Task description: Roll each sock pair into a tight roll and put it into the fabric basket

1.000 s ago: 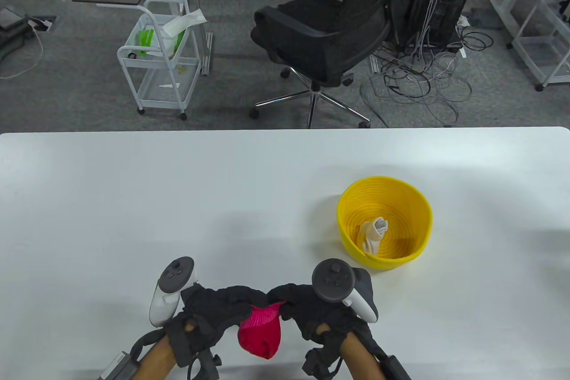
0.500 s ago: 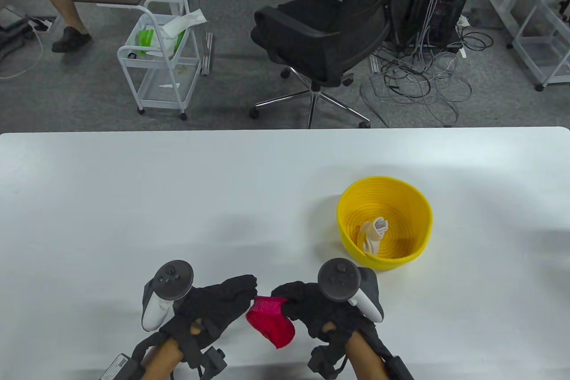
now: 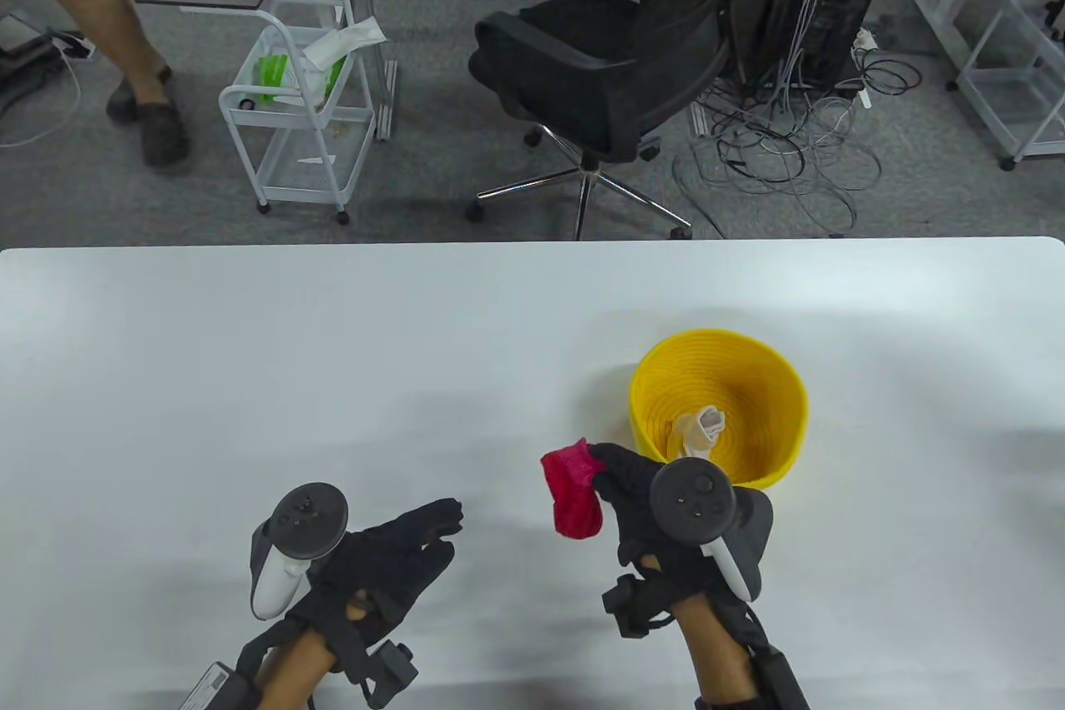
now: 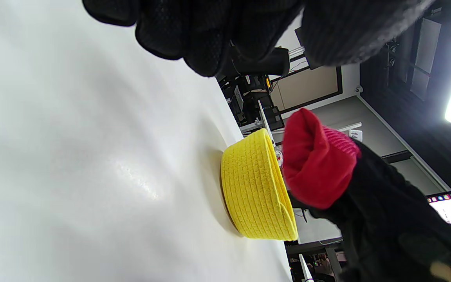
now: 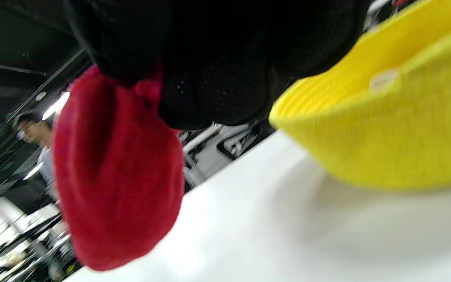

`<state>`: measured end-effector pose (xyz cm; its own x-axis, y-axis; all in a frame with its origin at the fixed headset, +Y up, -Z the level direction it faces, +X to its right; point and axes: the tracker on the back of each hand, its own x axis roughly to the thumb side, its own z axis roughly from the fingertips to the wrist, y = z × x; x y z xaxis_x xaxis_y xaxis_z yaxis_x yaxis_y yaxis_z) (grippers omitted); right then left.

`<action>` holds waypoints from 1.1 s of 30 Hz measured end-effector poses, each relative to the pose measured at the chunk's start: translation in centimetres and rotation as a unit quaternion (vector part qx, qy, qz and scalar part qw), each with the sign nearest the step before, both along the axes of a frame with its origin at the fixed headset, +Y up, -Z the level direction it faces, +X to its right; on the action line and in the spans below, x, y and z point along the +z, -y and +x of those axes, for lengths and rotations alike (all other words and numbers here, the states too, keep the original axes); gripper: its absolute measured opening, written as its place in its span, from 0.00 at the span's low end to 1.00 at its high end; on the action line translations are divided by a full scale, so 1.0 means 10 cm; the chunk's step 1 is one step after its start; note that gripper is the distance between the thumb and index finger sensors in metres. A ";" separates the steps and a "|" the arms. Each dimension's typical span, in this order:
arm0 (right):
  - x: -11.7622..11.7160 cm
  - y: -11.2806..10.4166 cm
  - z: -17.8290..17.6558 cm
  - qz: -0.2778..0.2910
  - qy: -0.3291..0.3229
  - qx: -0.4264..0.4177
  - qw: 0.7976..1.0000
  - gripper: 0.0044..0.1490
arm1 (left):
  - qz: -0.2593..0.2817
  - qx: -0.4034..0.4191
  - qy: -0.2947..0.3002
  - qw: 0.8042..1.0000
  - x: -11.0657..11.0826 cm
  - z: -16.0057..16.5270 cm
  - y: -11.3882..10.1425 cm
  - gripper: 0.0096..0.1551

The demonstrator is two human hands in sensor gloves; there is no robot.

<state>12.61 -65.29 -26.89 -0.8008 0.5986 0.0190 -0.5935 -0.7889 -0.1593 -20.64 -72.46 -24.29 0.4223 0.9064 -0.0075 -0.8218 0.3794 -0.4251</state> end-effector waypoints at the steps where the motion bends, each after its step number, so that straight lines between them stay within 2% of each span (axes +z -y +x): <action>1: -0.04 -0.05 0.04 -0.001 0.014 -0.003 1.000 0.28 | 0.001 -0.005 0.000 1.000 0.00 0.00 -0.01 0.39; 4: -0.21 -0.18 0.19 -0.001 0.065 -0.004 0.998 0.27 | 0.002 -0.031 -0.001 1.000 0.01 0.00 -0.01 0.40; 9: -0.45 -0.21 0.39 -0.024 0.127 0.024 0.991 0.27 | 0.001 -0.047 -0.005 0.999 0.00 -0.02 -0.01 0.42; 14: -0.67 -0.03 0.53 -0.052 0.176 0.043 0.982 0.27 | -0.009 -0.052 -0.015 0.999 -0.02 -0.05 0.01 0.44; 18: -0.80 0.18 0.55 -0.081 0.202 0.094 0.972 0.27 | -0.013 -0.045 -0.021 0.999 -0.04 -0.09 0.02 0.46; 26: -0.90 0.43 0.49 -0.137 0.193 0.117 0.965 0.27 | -0.005 -0.043 -0.019 0.999 -0.04 -0.09 -0.01 0.45; 28: -0.89 0.45 0.48 -0.149 0.186 0.135 0.962 0.31 | -0.004 -0.043 -0.017 0.999 -0.04 -0.08 -0.01 0.45; 31: -0.84 0.38 0.50 -0.124 0.187 0.142 0.964 0.33 | -0.004 -0.040 -0.020 0.999 -0.03 -0.10 -0.03 0.45; 33: -0.76 0.28 0.52 -0.095 0.173 0.101 0.975 0.35 | 0.003 -0.036 -0.024 0.999 -0.01 -0.10 -0.06 0.45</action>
